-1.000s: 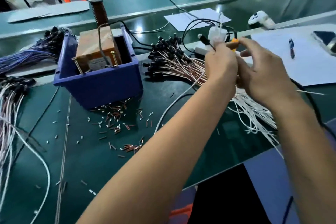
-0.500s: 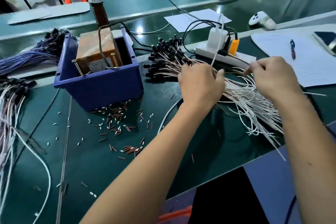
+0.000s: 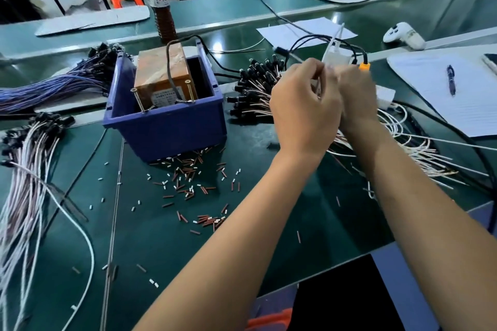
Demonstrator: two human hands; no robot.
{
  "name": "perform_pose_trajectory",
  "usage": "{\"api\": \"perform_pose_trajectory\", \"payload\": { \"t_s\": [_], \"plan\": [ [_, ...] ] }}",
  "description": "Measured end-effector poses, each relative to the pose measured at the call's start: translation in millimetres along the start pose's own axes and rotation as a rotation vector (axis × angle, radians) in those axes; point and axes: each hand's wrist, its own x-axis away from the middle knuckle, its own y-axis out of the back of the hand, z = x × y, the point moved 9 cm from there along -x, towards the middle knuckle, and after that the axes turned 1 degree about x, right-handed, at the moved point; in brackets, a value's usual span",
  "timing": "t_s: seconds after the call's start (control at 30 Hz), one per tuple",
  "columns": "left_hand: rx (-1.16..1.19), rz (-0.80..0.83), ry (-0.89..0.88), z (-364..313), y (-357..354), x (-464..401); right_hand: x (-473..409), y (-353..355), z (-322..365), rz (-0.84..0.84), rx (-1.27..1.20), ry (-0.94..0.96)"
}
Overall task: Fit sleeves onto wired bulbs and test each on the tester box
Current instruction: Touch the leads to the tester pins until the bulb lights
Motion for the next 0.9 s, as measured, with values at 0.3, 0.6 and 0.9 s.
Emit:
{"api": "perform_pose_trajectory", "payload": {
  "t_s": [0.3, 0.6, 0.9],
  "plan": [
    [-0.542, 0.485, -0.048, 55, -43, 6, 11, -22, -2, 0.046, 0.217, -0.075],
    [-0.839, 0.655, -0.003, 87, -55, 16, 30, -9, -42, 0.345, 0.314, -0.156],
    [-0.855, 0.520, -0.159, 64, -47, 15, 24, -3, -30, 0.310, 0.208, -0.034]
  ]
}}
